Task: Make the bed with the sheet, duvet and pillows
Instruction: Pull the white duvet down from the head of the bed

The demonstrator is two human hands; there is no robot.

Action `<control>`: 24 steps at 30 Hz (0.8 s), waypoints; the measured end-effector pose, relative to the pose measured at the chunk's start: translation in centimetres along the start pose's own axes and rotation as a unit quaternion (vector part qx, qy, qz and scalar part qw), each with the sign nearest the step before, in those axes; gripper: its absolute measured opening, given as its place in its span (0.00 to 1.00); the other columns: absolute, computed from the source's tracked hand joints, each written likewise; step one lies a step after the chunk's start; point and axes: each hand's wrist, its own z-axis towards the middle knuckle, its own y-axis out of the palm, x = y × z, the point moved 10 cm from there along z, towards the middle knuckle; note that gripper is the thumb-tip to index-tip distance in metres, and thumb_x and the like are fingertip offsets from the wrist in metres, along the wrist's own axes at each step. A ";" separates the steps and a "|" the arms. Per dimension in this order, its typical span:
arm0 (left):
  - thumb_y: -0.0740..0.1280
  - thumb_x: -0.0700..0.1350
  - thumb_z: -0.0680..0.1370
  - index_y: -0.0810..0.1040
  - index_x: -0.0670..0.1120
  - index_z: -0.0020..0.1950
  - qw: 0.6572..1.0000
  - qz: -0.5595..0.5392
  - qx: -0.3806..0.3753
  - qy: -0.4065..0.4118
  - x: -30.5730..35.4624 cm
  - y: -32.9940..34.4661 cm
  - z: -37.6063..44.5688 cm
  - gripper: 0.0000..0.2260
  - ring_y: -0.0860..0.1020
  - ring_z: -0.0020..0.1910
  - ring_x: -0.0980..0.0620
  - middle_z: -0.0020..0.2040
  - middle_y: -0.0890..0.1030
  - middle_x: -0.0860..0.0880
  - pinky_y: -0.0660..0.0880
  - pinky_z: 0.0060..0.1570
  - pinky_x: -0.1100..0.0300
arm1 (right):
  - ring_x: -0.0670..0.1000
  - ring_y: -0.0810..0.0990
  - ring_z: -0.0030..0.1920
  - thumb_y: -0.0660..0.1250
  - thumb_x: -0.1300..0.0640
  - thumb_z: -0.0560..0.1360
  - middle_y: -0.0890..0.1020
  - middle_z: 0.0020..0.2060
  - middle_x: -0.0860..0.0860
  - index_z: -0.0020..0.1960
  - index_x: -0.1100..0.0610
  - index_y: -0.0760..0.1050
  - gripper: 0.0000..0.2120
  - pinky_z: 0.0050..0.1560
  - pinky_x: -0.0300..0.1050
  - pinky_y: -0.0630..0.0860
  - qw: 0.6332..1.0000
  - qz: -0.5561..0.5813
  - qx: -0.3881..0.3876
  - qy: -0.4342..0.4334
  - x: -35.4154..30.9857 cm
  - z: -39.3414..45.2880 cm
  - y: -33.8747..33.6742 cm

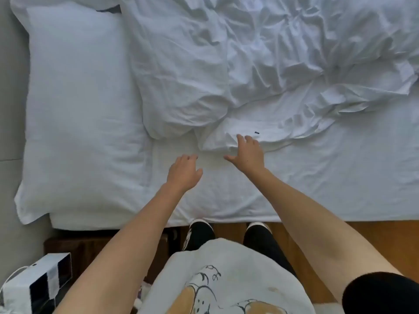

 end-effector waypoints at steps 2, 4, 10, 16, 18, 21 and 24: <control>0.61 0.49 0.78 0.68 0.43 0.69 1.000 -0.003 0.030 0.005 -0.7 -1.0 2.2 0.21 0.68 0.65 0.43 0.66 0.71 0.43 0.70 0.58 0.49 | 0.62 0.63 0.70 0.70 0.37 0.69 0.64 0.71 0.60 0.76 0.56 0.56 0.44 0.68 0.55 0.63 0.999 -0.035 0.025 -0.021 -1.8 2.4 0.6; 0.62 0.48 0.78 0.70 0.42 0.67 0.999 0.008 0.046 0.008 -1.4 -1.3 5.0 0.20 0.68 0.64 0.42 0.65 0.71 0.42 0.69 0.58 0.50 | 0.63 0.57 0.73 0.71 0.35 0.67 0.58 0.74 0.61 0.77 0.56 0.51 0.50 0.71 0.60 0.57 0.998 -0.056 0.022 -0.027 -3.3 5.2 2.2; 0.66 0.45 0.74 0.66 0.42 0.71 0.993 0.021 0.116 0.022 -3.1 -1.3 10.9 0.26 0.67 0.64 0.36 0.66 0.70 0.37 0.68 0.59 0.47 | 0.66 0.52 0.74 0.74 0.34 0.61 0.55 0.74 0.62 0.77 0.59 0.48 0.57 0.71 0.66 0.54 0.998 -0.049 0.021 0.014 -3.4 11.5 7.0; 0.67 0.42 0.72 0.74 0.36 0.61 0.981 0.023 0.189 0.034 -3.7 -2.1 13.0 0.19 0.75 0.52 0.34 0.53 0.77 0.34 0.72 0.54 0.47 | 0.65 0.65 0.65 0.77 0.44 0.59 0.63 0.69 0.64 0.74 0.59 0.58 0.51 0.60 0.59 0.67 0.996 -0.072 0.054 0.022 -3.9 15.3 8.9; 0.67 0.42 0.72 0.74 0.37 0.61 0.982 0.026 0.183 0.040 -4.1 -1.5 13.3 0.18 0.75 0.53 0.35 0.53 0.78 0.36 0.71 0.55 0.47 | 0.63 0.70 0.56 0.76 0.51 0.60 0.68 0.65 0.64 0.70 0.60 0.63 0.44 0.49 0.52 0.70 0.995 -0.070 0.071 0.019 -3.9 16.2 9.1; 0.66 0.42 0.73 0.73 0.38 0.63 0.982 0.032 0.180 0.044 -4.3 -1.6 13.5 0.19 0.75 0.54 0.36 0.54 0.77 0.36 0.71 0.56 0.48 | 0.61 0.74 0.46 0.71 0.64 0.65 0.73 0.59 0.64 0.65 0.63 0.69 0.28 0.39 0.48 0.67 0.994 -0.067 0.082 0.012 -3.9 16.5 8.0; 0.65 0.43 0.75 0.71 0.38 0.64 0.984 0.014 0.169 0.045 -4.2 -1.9 13.2 0.19 0.73 0.57 0.38 0.57 0.76 0.37 0.69 0.58 0.49 | 0.64 0.75 0.46 0.57 0.73 0.71 0.72 0.56 0.64 0.64 0.65 0.68 0.21 0.39 0.51 0.66 0.997 -0.044 0.067 -0.006 -3.6 16.7 7.3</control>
